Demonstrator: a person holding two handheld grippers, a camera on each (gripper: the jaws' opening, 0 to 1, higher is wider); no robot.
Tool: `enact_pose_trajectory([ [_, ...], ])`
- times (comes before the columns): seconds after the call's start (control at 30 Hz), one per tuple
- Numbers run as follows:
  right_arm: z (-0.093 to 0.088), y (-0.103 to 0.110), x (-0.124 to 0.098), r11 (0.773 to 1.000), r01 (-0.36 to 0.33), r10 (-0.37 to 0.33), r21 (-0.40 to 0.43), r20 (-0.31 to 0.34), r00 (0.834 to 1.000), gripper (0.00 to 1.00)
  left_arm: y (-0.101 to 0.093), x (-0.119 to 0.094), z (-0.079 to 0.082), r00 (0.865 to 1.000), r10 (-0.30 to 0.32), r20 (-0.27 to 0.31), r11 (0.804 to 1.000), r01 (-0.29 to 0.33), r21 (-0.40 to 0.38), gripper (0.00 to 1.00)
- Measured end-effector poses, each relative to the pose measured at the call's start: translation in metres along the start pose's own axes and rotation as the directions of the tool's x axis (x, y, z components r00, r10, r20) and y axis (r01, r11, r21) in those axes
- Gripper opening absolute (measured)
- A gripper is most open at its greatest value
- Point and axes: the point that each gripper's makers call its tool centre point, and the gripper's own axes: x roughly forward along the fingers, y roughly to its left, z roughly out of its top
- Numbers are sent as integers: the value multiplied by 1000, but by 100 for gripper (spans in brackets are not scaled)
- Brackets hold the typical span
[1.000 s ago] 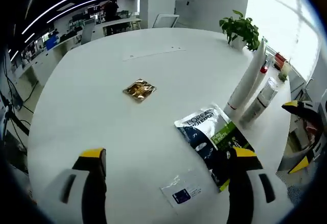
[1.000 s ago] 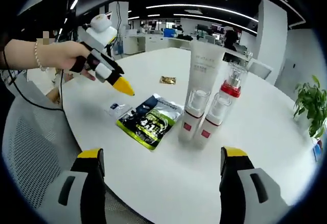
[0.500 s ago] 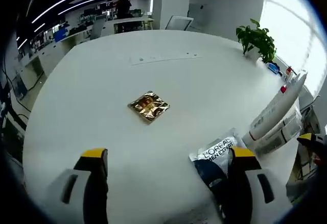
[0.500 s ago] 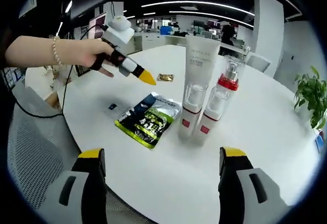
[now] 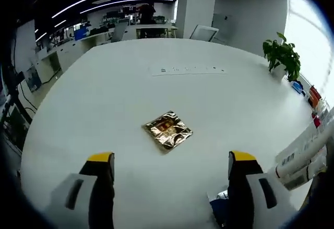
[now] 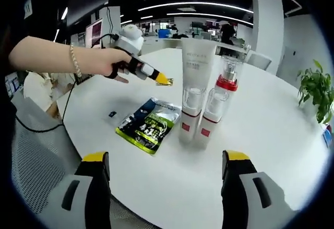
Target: Arrange the skincare products in the storage area until every visible bottle or jar stands upright without overlapping.
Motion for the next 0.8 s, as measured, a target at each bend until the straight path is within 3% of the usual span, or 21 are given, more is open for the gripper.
enact_pose_trajectory([
  [0.07,0,-1,0,1000,3,-3,6,-2,1000,88,-1,0,4,1000,-8,11,999,9,-46,82],
  [0.43,-2,-1,0,999,-2,2,35,-5,1000,86,3,34,23,998,69,0,996,-69,-52,75],
  [0.8,-2,-5,-1,998,5,-5,58,4,1000,85,6,52,28,986,165,-33,986,-165,15,65],
])
